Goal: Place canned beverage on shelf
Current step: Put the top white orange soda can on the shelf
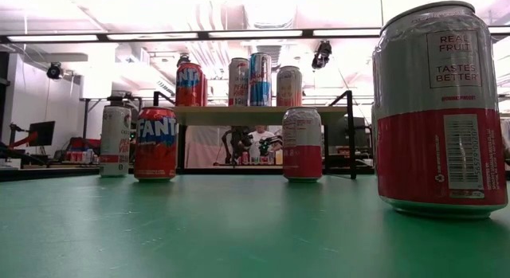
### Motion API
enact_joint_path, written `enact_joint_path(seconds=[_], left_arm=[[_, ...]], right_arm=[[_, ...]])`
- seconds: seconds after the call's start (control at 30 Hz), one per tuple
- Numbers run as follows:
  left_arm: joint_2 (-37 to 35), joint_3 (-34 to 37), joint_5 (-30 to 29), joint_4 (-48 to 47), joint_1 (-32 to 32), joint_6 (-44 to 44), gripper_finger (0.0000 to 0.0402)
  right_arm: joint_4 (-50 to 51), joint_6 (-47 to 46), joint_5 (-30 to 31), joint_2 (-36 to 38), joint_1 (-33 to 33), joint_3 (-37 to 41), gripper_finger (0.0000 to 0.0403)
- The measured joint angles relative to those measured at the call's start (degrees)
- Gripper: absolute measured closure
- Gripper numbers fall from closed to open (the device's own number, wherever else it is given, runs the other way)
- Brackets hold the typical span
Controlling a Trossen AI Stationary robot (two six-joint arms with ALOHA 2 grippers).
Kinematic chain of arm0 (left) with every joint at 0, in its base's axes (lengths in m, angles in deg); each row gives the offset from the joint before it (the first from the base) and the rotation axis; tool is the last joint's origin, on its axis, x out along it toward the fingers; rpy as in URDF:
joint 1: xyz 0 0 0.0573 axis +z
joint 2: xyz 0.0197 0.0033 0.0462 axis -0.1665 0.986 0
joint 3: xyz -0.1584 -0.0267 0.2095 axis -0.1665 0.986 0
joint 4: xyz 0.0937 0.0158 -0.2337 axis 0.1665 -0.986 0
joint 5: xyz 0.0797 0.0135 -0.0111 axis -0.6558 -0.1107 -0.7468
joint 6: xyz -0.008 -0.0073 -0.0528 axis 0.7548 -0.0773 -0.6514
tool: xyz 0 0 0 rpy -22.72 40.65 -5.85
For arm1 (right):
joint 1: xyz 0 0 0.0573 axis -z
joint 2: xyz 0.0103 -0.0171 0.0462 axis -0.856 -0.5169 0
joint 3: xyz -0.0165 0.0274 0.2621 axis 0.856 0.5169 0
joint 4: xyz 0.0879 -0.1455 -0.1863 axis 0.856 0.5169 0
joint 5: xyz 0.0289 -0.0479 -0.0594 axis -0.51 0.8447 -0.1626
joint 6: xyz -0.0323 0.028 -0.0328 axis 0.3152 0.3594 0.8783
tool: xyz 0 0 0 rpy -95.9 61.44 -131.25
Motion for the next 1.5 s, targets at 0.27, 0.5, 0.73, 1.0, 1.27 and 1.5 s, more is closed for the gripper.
enact_joint_path(seconds=[0.27, 0.5, 0.73, 1.0, 1.27, 1.5], left_arm=[[-4.77, -2.11, 25.85, -21.64, 1.76, -17.94, 0.0179], [-4.26, -6.29, 40.59, -25.79, 1.59, -28.39, 0.0179], [1.23, -11.04, 45.62, -28.15, 1.48, -32.27, 0.0178], [9.38, -21.49, 49.86, -44.22, 1.43, -39.45, 0.0175], [14.70, -26.45, 50.75, -48.30, 1.50, -41.07, 0.0127], [17.06, -26.36, 50.95, -47.96, 1.50, -41.51, 0.0080]], right_arm=[[0.14, -0.59, 0.13, 0.00, 0.37, 0.02, 0.0394], [-0.23, -1.07, 0.13, -0.04, 1.00, 0.03, 0.0394], [-2.10, 0.05, 0.14, -0.11, 1.00, 0.06, 0.0394], [-2.87, 0.46, 0.15, -0.17, 1.00, 0.06, 0.0394], [-5.03, 0.48, 0.15, -0.20, 1.00, 0.06, 0.0394], [-6.21, 0.50, 0.15, -0.20, 1.13, 0.06, 0.0394]])
